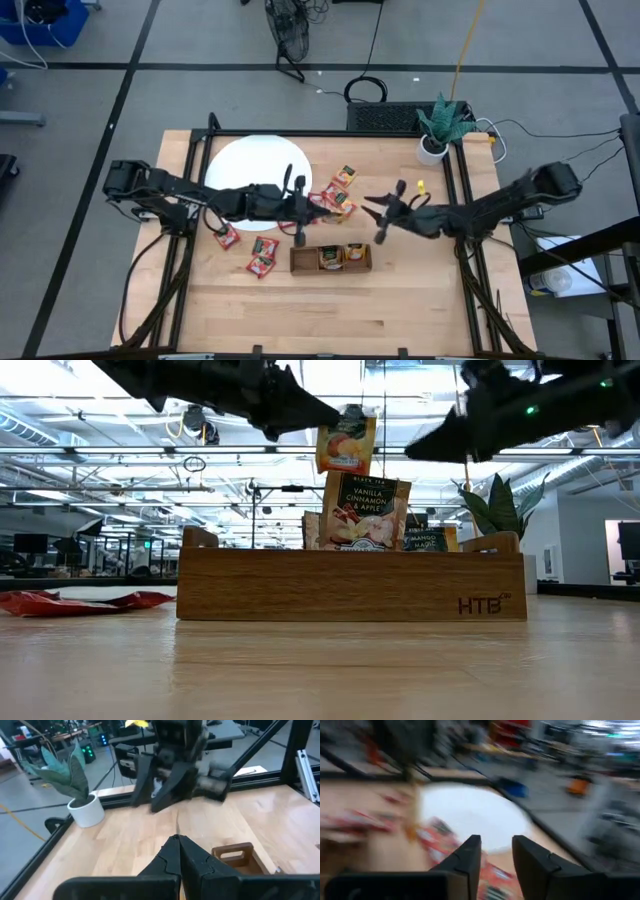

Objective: Pick & Place Tea
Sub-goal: Put the top right yellow tea bag into the right section of the wooden organizer

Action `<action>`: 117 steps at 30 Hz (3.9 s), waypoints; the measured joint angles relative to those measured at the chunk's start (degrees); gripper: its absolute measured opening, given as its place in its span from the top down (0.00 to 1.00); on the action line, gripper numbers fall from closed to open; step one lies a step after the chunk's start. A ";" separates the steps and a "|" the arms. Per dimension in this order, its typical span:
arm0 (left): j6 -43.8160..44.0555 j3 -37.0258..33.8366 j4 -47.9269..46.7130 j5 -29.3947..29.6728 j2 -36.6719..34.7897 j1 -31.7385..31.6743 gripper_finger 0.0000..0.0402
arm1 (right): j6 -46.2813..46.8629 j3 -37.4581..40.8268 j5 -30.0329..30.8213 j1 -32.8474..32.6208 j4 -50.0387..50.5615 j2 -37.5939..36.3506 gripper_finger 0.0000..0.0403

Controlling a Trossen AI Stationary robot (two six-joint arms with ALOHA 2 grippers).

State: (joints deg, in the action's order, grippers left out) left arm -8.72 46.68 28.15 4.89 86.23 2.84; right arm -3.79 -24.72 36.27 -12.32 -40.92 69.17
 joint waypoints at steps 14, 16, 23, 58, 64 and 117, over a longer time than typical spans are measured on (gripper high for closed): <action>2.24 0.00 0.85 -0.40 0.81 -2.58 1.00 | 4.37 0.52 -21.83 8.57 -20.14 11.41 0.51; 2.43 0.09 1.63 -0.35 1.62 -2.61 1.00 | 4.39 -1.02 -24.41 9.46 -20.00 13.36 0.51; 2.48 0.03 1.19 0.08 2.77 -2.92 1.00 | 5.08 -4.32 -30.53 10.63 -20.01 16.42 0.55; -0.10 0.00 -3.73 8.76 -0.80 -3.99 0.86 | 4.85 -4.53 -19.43 -7.71 6.11 4.22 1.00; 1.82 0.00 -4.02 8.71 -0.80 -4.83 0.89 | 10.74 -4.55 -4.90 -14.00 6.44 9.02 1.00; 4.57 0.00 -4.36 8.60 -0.75 -4.82 0.91 | 4.72 -44.51 -28.96 -6.37 77.68 23.33 0.99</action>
State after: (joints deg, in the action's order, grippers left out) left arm -4.15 46.68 23.80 13.50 85.47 -1.98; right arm 0.93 -69.24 7.31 -18.69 36.77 92.50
